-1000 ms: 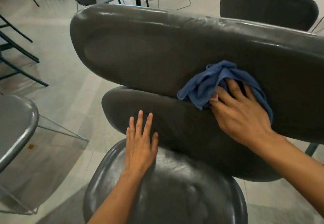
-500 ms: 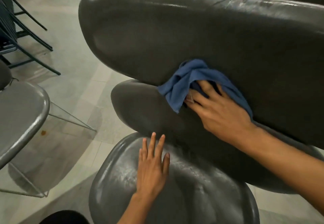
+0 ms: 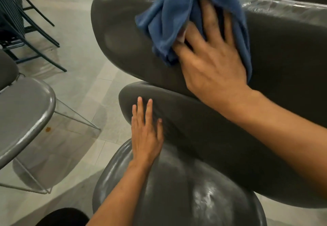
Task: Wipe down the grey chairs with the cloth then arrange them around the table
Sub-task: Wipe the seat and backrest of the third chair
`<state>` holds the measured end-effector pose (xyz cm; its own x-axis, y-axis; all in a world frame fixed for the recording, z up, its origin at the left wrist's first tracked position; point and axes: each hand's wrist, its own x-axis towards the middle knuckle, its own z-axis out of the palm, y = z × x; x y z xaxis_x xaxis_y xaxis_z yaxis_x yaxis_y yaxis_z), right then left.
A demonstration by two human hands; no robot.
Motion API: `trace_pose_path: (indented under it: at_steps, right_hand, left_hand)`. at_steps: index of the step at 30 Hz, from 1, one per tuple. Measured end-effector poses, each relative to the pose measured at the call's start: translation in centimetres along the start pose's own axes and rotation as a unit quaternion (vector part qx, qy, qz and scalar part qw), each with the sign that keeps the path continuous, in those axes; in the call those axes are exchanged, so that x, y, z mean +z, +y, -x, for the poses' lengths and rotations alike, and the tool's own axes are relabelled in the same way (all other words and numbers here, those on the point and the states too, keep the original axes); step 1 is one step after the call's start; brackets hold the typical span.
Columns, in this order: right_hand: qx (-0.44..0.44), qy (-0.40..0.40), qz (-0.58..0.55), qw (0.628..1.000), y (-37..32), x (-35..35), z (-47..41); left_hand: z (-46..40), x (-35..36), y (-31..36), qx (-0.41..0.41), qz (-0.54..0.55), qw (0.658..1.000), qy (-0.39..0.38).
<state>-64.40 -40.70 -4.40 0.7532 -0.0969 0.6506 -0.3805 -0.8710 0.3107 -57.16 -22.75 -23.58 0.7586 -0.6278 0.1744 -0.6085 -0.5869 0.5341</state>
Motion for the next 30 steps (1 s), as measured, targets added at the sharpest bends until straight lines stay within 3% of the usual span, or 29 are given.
trace_pose_path:
  at_steps: [4,6,12,15,19,21,24,27,28,30]
  right_hand:
    - [-0.158,-0.118,-0.015,0.980,-1.2,2.6,6.2]
    - [-0.163,-0.162,-0.028,0.973,-1.3,2.8,7.5]
    - [-0.019,-0.052,-0.029,0.998,-0.6,0.4,0.5]
    - [-0.008,-0.023,-0.024,0.999,-1.3,0.9,0.1]
    - [-0.169,-0.114,-0.005,0.979,-2.4,3.5,7.1]
    - [-0.196,-0.165,-0.023,0.966,-2.5,4.0,10.2]
    - [-0.149,-0.193,-0.097,0.965,-3.1,3.3,10.8]
    - [-0.113,-0.206,-0.135,0.963,-3.6,2.4,10.4]
    - [-0.101,-0.219,-0.154,0.958,-3.8,2.2,10.6]
    - [-0.069,-0.243,-0.199,0.947,-4.4,2.0,11.5]
  left_hand:
    - [0.6,0.5,-0.6,0.002,0.004,1.000,-0.010]
    - [0.8,0.5,-0.9,0.009,-0.009,1.000,-0.014]
    - [0.8,0.7,-1.2,0.004,-0.026,0.999,-0.037]
    - [0.7,0.3,-1.3,0.011,-0.022,0.999,-0.039]
    - [0.6,-0.7,-1.2,-0.001,-0.033,0.998,-0.061]
    - [1.0,-1.2,-0.9,-0.025,-0.018,0.997,-0.067]
    - [2.6,-1.3,0.1,-0.067,0.047,0.995,-0.052]
    - [4.3,-1.2,2.1,-0.106,0.180,0.978,-0.022]
    - [4.6,-1.2,3.1,-0.133,0.257,0.957,-0.032]
    - [4.6,-1.4,5.4,-0.190,0.450,0.868,-0.090]
